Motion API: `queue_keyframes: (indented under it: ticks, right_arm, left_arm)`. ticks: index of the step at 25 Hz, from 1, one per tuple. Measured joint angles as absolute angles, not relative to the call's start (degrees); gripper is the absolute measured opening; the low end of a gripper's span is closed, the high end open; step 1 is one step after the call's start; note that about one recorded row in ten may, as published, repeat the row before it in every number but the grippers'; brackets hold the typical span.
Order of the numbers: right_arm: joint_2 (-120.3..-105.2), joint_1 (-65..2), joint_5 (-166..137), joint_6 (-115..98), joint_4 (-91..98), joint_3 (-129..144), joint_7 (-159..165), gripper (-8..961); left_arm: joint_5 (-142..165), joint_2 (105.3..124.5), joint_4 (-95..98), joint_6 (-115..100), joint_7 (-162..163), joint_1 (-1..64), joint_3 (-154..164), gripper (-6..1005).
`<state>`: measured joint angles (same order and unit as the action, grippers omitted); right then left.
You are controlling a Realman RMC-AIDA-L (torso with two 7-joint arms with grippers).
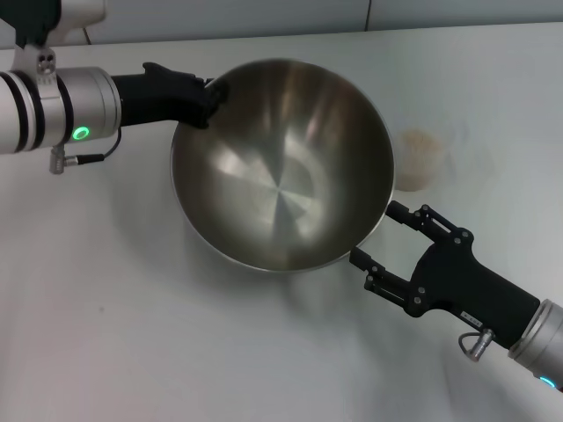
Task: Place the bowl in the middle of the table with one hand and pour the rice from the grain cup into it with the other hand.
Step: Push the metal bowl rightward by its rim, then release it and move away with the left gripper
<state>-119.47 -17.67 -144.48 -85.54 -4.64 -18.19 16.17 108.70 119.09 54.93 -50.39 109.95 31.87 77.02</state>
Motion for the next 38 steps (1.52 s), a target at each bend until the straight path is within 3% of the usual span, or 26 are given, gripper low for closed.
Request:
queue_keyframes:
  ticks: [38]
  right_arm:
    - [-119.53,-18.0,-144.5,-85.5,-4.6,-18.1,16.2,761]
  left_arm:
    - [102.7,118.92,45.4,-44.0,105.5,33.9,77.6,76]
